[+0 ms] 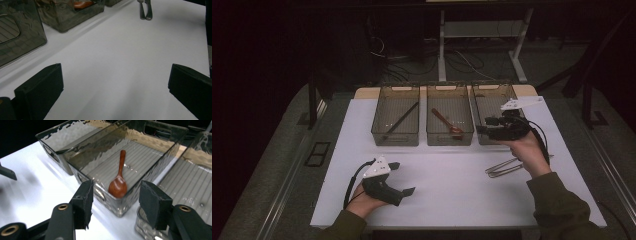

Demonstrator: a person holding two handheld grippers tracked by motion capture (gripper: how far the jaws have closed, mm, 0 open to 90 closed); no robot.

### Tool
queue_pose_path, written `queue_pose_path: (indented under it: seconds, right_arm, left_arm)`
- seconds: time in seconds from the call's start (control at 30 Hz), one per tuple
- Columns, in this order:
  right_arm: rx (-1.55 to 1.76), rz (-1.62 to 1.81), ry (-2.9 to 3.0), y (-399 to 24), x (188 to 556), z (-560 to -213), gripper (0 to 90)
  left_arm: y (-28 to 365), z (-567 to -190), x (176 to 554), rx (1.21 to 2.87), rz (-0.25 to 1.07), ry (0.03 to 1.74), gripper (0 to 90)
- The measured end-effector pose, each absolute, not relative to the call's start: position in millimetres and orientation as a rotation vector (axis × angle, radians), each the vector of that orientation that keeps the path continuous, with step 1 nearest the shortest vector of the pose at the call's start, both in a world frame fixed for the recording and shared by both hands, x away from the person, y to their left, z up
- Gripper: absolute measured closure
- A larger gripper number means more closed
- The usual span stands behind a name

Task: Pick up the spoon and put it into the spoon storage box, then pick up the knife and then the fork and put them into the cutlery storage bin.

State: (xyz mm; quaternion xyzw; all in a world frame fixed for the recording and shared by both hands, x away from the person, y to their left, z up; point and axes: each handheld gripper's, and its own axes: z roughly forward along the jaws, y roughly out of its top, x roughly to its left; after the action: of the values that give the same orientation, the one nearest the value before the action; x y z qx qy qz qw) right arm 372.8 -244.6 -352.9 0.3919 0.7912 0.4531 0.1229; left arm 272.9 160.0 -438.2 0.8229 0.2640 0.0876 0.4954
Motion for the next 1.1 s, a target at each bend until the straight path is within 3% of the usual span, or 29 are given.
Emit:
queue_pose_path:
  seconds: [0.9,1.1]
  right_arm:
    - [1.142,1.29,2.347,-287,328,-381,42.1]
    - [1.143,1.258,2.355,-298,326,-386,45.3]
  left_arm:
    - [159,-436,272,2.003,0.222,0.625,0.0]
    - [159,-435,272,2.0,0.221,0.622,0.0]
